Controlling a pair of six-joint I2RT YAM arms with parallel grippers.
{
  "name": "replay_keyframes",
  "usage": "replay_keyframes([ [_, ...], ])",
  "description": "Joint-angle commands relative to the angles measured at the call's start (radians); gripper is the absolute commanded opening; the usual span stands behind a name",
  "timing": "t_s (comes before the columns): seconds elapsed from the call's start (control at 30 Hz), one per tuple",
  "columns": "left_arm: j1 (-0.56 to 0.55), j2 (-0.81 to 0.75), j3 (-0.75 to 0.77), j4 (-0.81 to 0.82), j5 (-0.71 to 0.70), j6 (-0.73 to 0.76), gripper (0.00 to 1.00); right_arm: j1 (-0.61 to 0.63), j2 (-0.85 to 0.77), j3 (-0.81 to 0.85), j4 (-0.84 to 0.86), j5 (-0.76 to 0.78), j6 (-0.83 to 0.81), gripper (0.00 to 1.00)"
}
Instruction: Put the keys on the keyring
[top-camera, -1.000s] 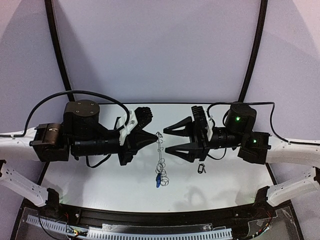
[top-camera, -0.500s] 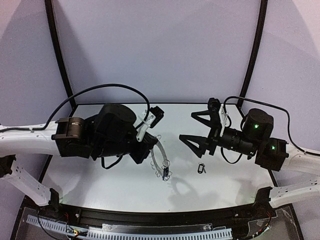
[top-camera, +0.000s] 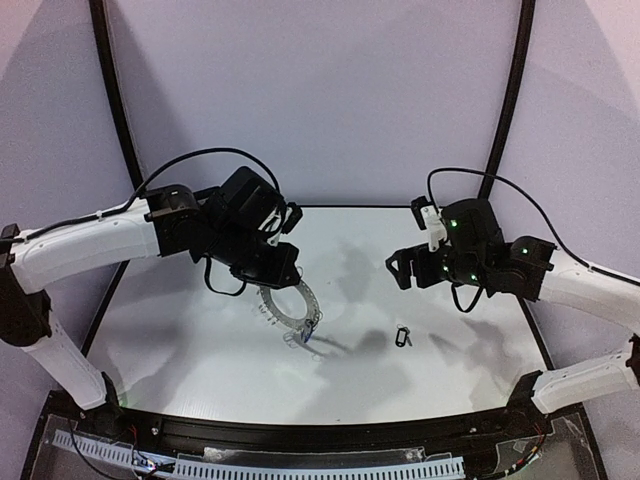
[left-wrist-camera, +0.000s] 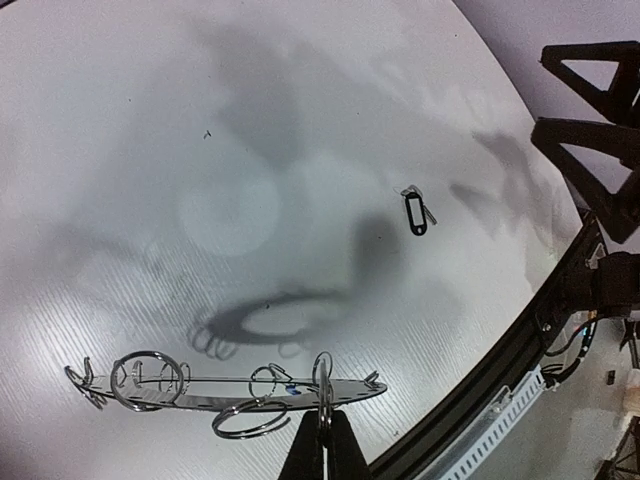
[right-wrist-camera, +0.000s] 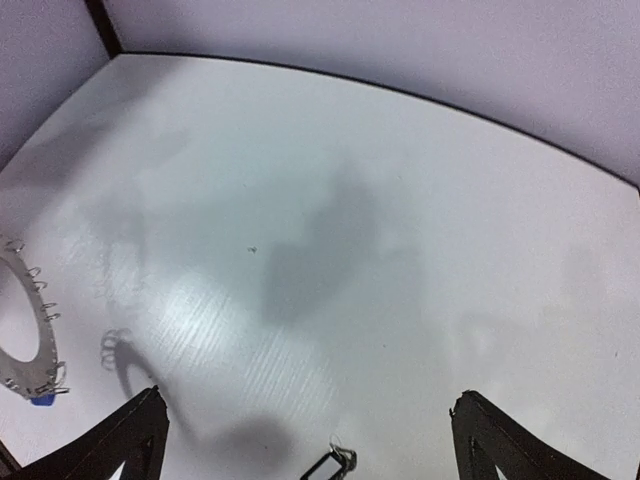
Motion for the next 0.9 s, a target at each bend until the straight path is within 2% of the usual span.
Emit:
replay_keyframes([
  [0.0, 0.015, 0.033, 0.065, -0.15, 0.158, -0.086, 0.01, -0.058, 0.042, 0.028, -0.156, -0.045, 0.094, 0.99],
  [0.07, 0.045, 0.054, 0.07, -0.177, 0.242, -0.128, 0.01, -0.075, 0.069, 0.041, -0.185, -0.068, 0.093, 0.99],
  [0.13, 0.059, 0.069, 0.081, -0.219, 0.256, -0.146, 0.01, -0.076, 0.071, 0.035, -0.158, -0.105, 0.063, 0.99],
  [0.17, 0.071, 0.085, 0.086, -0.275, 0.25, -0.158, 0.01, -0.076, 0.062, 0.017, -0.121, -0.174, 0.036, 0.99],
  [0.23, 0.084, 0.118, 0.108, -0.341, 0.241, -0.182, 0.01, -0.075, 0.022, -0.041, 0.056, -0.514, -0.089, 0.97],
  [0.27, 0.085, 0.123, 0.118, -0.343, 0.237, -0.185, 0.01, -0.071, 0.011, -0.078, 0.153, -0.601, -0.115, 0.96],
  [0.3, 0.086, 0.128, 0.123, -0.326, 0.239, -0.188, 0.01, -0.061, -0.003, -0.113, 0.257, -0.767, -0.128, 0.95],
  [0.37, 0.085, 0.122, 0.133, -0.262, 0.26, -0.19, 0.01, -0.015, 0.01, -0.165, 0.482, -0.906, -0.152, 0.94],
  [0.4, 0.086, 0.116, 0.133, -0.235, 0.26, -0.19, 0.01, -0.01, 0.015, -0.166, 0.497, -0.941, -0.16, 0.94],
  [0.47, 0.086, 0.095, 0.129, -0.137, 0.263, -0.199, 0.01, 0.042, 0.066, -0.123, 0.523, -0.916, -0.209, 0.93],
  [0.67, 0.085, 0.069, 0.138, -0.031, 0.24, -0.191, 0.01, 0.115, 0.256, 0.03, 0.47, -0.714, -0.306, 0.88],
  [0.73, 0.085, 0.058, 0.133, -0.019, 0.249, -0.178, 0.01, 0.117, 0.294, 0.048, 0.452, -0.629, -0.368, 0.88],
  [0.87, 0.085, 0.043, 0.131, -0.022, 0.26, -0.149, 0.01, 0.117, 0.328, 0.056, 0.394, -0.578, -0.479, 0.81],
])
